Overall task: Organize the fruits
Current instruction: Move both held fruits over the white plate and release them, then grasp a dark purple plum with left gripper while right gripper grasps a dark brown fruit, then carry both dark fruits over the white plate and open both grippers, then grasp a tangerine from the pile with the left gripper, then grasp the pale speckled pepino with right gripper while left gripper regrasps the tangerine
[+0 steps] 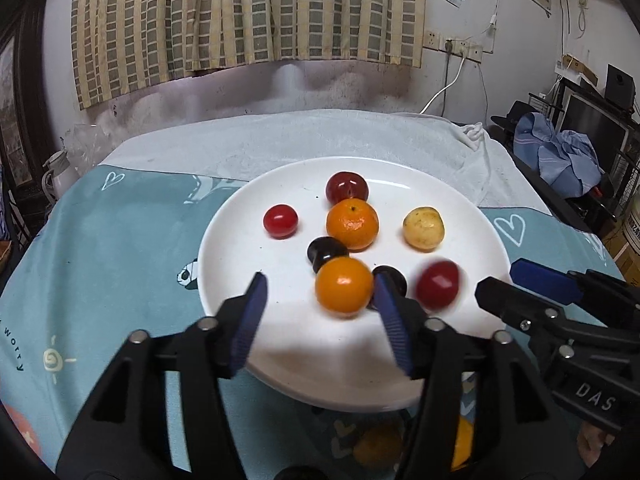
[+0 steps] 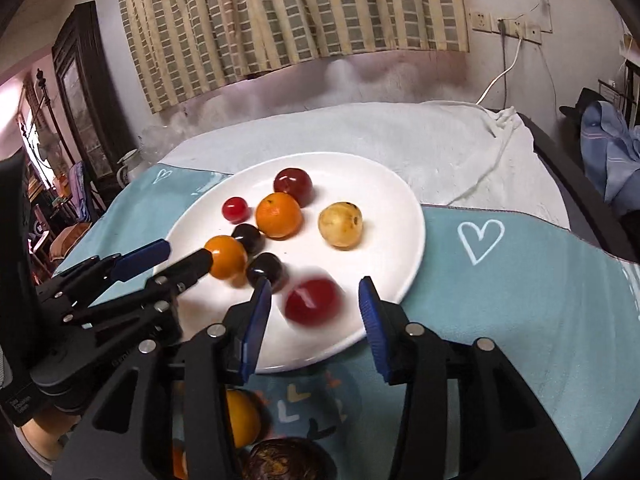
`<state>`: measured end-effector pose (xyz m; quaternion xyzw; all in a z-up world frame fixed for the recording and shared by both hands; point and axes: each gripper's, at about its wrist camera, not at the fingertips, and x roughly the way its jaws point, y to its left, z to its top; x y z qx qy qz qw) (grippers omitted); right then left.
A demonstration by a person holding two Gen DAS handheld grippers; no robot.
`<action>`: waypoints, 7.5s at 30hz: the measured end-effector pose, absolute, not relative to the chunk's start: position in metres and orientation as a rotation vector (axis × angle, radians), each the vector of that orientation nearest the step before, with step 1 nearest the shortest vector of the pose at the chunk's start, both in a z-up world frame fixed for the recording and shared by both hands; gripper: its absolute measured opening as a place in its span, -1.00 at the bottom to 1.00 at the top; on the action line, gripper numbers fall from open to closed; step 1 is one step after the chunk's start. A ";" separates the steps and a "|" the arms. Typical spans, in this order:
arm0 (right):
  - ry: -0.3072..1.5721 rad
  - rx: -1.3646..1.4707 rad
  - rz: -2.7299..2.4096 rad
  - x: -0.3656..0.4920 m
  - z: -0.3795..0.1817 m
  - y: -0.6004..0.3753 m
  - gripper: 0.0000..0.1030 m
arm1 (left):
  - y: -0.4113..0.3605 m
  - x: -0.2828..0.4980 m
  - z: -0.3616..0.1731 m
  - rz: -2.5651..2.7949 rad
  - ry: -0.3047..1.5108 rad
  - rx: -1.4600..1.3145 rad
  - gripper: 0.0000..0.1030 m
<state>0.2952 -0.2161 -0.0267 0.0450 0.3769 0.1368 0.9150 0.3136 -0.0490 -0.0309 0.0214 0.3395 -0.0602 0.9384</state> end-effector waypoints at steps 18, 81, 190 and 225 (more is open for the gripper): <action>0.706 0.098 0.341 0.165 -0.014 -0.236 0.23 | 0.012 0.198 -0.036 -0.082 0.710 0.044 0.48; 0.935 -0.036 0.364 0.212 -0.070 -0.206 0.22 | 0.013 0.203 -0.047 -0.242 0.787 0.020 -0.44; 0.885 -0.101 0.433 0.192 -0.063 -0.138 -0.17 | 0.021 0.186 -0.074 -0.189 0.875 -0.023 -0.15; 0.780 0.088 0.424 0.212 -0.020 -0.207 -0.29 | 0.005 0.178 -0.054 -0.247 0.818 0.122 0.33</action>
